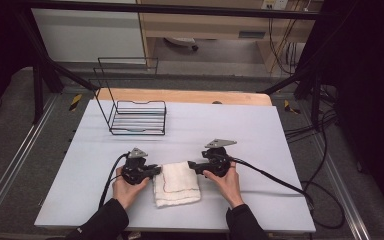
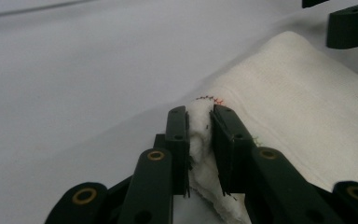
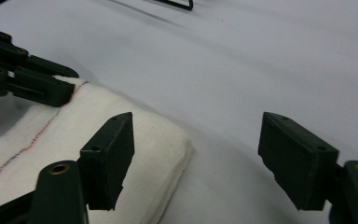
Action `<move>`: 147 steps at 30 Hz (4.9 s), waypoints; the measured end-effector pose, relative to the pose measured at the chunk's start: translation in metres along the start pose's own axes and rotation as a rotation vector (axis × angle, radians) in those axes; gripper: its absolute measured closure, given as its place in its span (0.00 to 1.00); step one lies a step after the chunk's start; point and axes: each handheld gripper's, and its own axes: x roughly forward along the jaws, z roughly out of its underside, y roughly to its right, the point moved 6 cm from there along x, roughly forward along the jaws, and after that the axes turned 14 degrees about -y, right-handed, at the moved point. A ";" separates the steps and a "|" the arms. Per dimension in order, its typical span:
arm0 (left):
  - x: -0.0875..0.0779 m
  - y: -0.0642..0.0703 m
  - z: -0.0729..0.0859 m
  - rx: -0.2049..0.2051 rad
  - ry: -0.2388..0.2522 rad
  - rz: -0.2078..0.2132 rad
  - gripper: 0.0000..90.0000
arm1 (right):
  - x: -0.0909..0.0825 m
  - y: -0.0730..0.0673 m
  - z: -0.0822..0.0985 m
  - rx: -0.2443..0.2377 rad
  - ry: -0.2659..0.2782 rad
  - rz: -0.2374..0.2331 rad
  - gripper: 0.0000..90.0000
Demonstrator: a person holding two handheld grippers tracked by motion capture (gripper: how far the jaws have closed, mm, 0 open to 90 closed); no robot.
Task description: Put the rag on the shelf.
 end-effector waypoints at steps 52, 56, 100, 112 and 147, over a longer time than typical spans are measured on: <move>-0.050 0.017 -0.014 0.088 0.183 0.048 0.88 | -0.042 -0.029 -0.007 -0.028 0.145 -0.084 0.93; -0.059 0.020 -0.017 0.095 0.221 0.046 0.88 | -0.051 -0.031 -0.009 -0.040 0.185 -0.081 0.93; -0.141 0.030 -0.040 0.139 0.509 -0.004 0.88 | -0.118 -0.077 -0.055 -0.162 0.481 0.016 0.93; -0.163 0.024 -0.051 0.138 0.578 -0.027 0.89 | -0.126 -0.088 -0.074 -0.170 0.553 0.029 0.93; -0.218 -0.008 -0.075 0.097 0.737 -0.090 0.89 | -0.133 -0.118 -0.138 -0.195 0.662 0.029 0.93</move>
